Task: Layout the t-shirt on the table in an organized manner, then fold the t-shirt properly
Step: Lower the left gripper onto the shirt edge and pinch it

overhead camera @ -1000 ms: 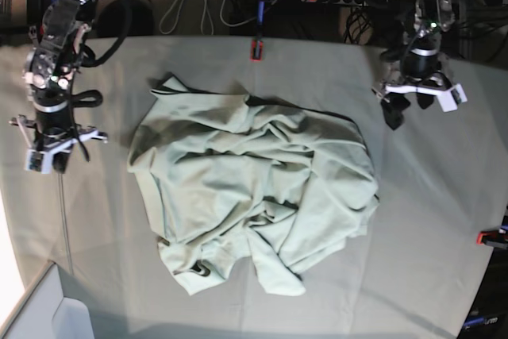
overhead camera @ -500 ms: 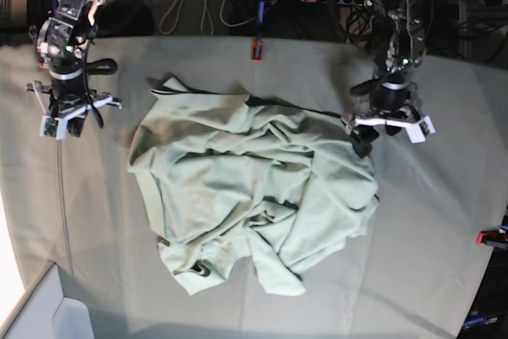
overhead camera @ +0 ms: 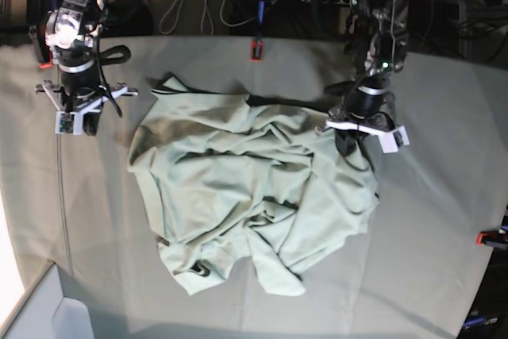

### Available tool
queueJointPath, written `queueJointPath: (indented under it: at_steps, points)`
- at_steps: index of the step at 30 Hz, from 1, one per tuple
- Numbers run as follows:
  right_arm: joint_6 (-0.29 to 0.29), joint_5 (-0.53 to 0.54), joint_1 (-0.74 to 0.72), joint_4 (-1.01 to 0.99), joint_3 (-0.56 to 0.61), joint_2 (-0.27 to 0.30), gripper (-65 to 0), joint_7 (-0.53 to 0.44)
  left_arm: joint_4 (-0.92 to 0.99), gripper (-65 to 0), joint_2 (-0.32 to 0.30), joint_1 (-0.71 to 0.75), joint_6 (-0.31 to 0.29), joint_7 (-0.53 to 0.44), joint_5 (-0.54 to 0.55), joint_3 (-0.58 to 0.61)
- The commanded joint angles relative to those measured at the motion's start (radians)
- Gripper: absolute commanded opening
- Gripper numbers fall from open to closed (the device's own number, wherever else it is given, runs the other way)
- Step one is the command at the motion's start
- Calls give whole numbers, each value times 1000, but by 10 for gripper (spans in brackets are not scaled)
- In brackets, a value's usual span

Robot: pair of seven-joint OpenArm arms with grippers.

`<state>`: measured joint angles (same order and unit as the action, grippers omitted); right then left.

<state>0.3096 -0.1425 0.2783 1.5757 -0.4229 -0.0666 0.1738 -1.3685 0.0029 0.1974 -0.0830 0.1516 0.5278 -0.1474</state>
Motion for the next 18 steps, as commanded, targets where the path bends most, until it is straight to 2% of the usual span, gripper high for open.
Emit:
queueJointPath:
  at_steps: [1,4,8,10,15,18]
  points:
    - [10,7,2,19,-3,6,-650,-24,-82,-650,-2,24,-11,-24,2,1]
    - [10,7,-3,13,-3,4,-650,-24,-265,-650,-4,121,7,-24,-24,-1]
    - [10,7,-6,13,14,4,-650,-24,-444,-650,7,236,197,-30,-199,1]
    - [10,7,-6,13,31,4,-650,-24,-475,-650,24,267,262,-30,-269,-1]
    - [10,7,-4,13,69,4,-650,-23,-464,-648,29,270,274,-25,-315,32]
    - [10,7,3,16,98,4,-650,-21,-446,-583,26,267,277,-25,-314,65]
